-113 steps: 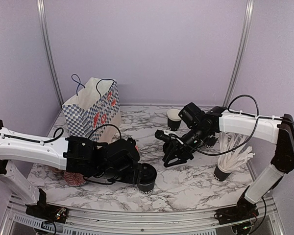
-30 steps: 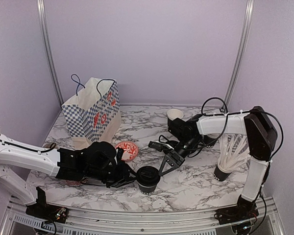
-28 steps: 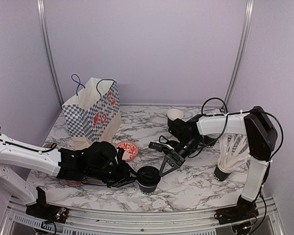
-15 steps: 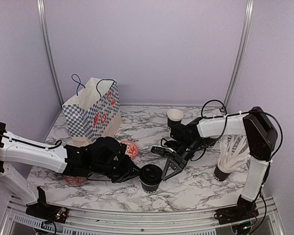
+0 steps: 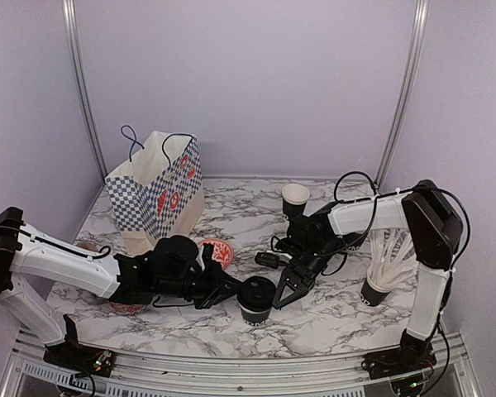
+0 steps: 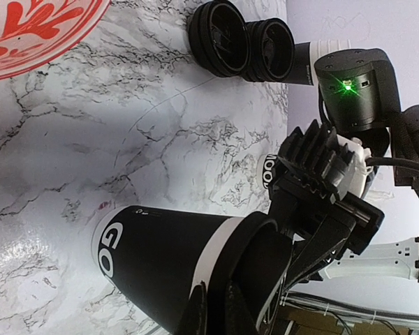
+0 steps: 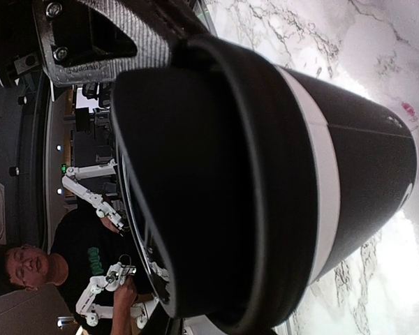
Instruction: Pack the takeout coffee
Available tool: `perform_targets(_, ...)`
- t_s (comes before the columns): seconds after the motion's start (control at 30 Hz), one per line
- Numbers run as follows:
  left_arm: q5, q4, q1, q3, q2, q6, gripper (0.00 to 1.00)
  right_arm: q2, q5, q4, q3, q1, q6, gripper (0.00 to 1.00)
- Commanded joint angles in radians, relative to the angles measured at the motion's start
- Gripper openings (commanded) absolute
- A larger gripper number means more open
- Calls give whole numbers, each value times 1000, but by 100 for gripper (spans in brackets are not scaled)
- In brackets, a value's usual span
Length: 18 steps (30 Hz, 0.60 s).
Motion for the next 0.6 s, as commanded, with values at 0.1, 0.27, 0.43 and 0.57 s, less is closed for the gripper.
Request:
perform_targets(0.1,165,-54,-48,-77,111,-51,2,54,55,205,7,42,-18,20)
perform_targets(0.27,146,-98,-50,-89,64,-31,0,19,81,204,7,42,-19,20)
perform_targets(0.43,79,-276,-54,31,22,91,22,-31,115,210,6,41,-28,20)
perform_targets(0.57,6,-443,-56,140,0,191,31,-62,153,223,-5,44,-21,23)
